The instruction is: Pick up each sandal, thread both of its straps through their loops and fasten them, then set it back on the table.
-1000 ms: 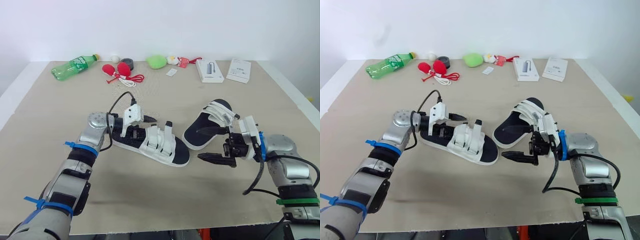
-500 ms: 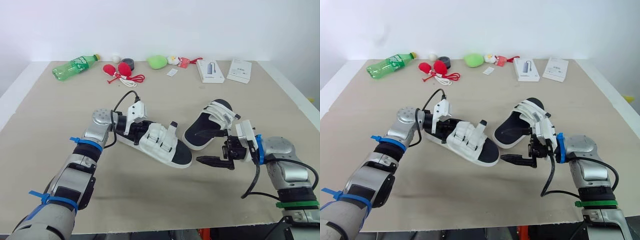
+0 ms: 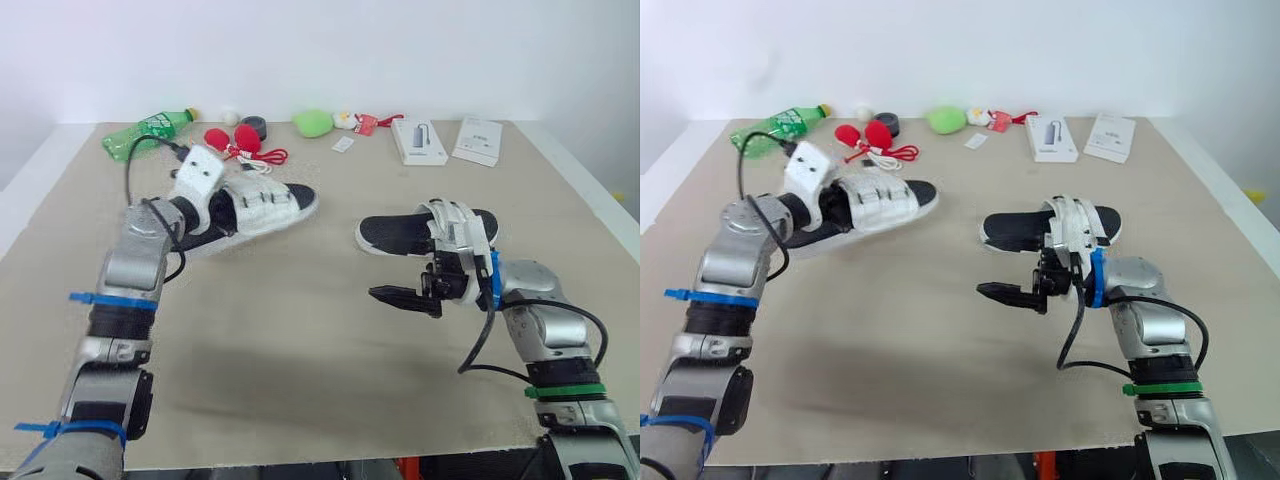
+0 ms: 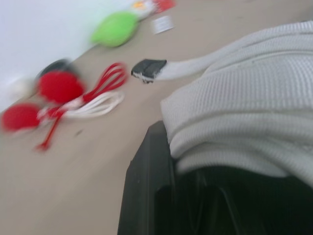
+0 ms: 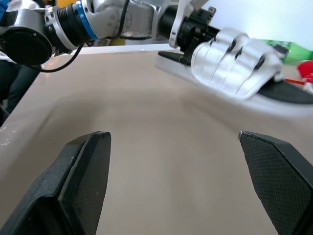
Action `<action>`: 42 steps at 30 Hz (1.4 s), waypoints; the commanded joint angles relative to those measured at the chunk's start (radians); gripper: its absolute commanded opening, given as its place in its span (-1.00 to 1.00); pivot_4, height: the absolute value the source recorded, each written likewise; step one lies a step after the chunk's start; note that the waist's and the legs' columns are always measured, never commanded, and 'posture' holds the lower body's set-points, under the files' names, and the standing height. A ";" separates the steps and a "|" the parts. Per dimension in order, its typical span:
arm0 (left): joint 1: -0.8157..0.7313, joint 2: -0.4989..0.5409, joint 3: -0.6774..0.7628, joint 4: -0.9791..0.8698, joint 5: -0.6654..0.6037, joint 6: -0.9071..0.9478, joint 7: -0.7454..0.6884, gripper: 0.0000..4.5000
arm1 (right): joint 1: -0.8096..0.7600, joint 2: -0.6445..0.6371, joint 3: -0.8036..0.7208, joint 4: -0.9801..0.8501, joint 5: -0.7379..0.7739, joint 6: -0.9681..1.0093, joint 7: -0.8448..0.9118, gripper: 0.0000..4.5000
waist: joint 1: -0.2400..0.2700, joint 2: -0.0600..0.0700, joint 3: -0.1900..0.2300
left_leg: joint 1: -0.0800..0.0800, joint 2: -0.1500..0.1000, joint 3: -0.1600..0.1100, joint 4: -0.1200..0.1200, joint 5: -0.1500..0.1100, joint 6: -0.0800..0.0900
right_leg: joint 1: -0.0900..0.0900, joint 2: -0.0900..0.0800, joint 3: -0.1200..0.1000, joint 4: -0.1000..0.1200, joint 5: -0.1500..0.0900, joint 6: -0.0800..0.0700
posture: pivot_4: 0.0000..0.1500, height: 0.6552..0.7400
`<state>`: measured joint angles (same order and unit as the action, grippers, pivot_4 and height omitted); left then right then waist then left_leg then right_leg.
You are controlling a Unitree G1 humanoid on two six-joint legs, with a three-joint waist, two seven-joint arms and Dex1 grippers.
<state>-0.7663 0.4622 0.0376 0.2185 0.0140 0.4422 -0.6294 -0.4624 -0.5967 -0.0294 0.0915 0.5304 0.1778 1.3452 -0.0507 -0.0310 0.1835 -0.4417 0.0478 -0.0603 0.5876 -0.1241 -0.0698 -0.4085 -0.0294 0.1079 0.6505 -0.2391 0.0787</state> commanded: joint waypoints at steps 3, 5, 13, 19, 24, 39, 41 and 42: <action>0.043 -0.052 0.183 -0.196 0.071 0.320 0.383 -0.99 | -0.065 0.042 0.035 0.048 -0.031 -0.042 0.017 1.00 | 0.000 0.000 0.000 | 0.000 0.000 -0.001 0.002 0.000 0.000 | 0.000 0.000 -0.001 0.001 0.001 0.000 | 1.00 1.00; 0.060 -0.097 0.210 -0.217 0.077 0.361 0.473 -0.99 | -0.088 0.055 0.044 0.078 -0.042 -0.056 0.026 1.00 | 0.001 0.000 0.000 | 0.001 0.000 -0.001 0.003 0.000 -0.001 | 0.002 0.000 -0.001 0.001 0.002 0.000 | 1.00 1.00; 0.060 -0.140 0.252 -0.101 0.079 0.351 0.663 -0.99 | -0.132 0.084 0.063 0.140 -0.068 -0.092 0.050 1.00 | 0.003 -0.001 0.000 | 0.000 0.000 -0.002 0.004 0.002 -0.003 | 0.002 0.001 -0.002 0.001 0.004 0.000 | 1.00 1.00; 0.051 -0.142 0.244 -0.038 0.045 0.264 0.669 -0.46 | -0.141 0.091 0.065 0.170 -0.084 -0.106 0.063 1.00 | 0.003 -0.001 0.000 | 0.001 0.000 -0.002 0.004 0.003 -0.005 | 0.002 0.001 -0.002 0.001 0.005 0.000 | 1.00 1.00; 0.047 -0.118 0.208 -0.043 0.038 0.242 0.636 0.37 | -0.139 0.089 0.063 0.178 -0.090 -0.107 0.066 1.00 | 0.003 -0.001 0.000 | 0.001 0.000 -0.002 0.004 0.003 -0.006 | 0.002 0.001 -0.002 0.001 0.006 0.000 | 1.00 1.00; 0.211 -0.004 0.212 -0.383 -0.070 0.436 0.465 0.98 | -0.132 0.090 0.059 0.198 -0.100 -0.109 0.070 1.00 | -0.003 -0.001 0.000 | 0.002 0.000 -0.002 0.003 0.003 -0.006 | 0.002 0.001 -0.001 0.001 0.006 0.000 | 1.00 1.00; 0.233 0.024 0.207 -0.389 -0.066 0.434 0.454 0.98 | -0.137 0.091 0.059 0.206 -0.103 -0.112 0.071 1.00 | -0.003 -0.001 0.000 | 0.002 0.000 -0.002 0.003 0.003 -0.006 | 0.002 0.001 -0.001 0.001 0.006 0.000 | 1.00 1.00; 0.245 0.044 0.198 -0.396 -0.062 0.421 0.441 0.98 | -0.139 0.091 0.059 0.210 -0.104 -0.114 0.072 1.00 | -0.003 -0.001 0.000 | 0.002 0.000 -0.002 0.003 0.003 -0.006 | 0.002 0.001 -0.001 0.001 0.006 0.000 | 1.00 1.00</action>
<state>-0.5240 0.4683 0.2353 -0.1274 -0.0560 0.8805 -0.1686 -0.5831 -0.5036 0.0404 0.3030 0.4245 0.0781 1.4129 -0.0539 -0.0322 0.1840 -0.4397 0.0480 -0.0620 0.5911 -0.1207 -0.0757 -0.4066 -0.0287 0.1067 0.6511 -0.2329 0.0782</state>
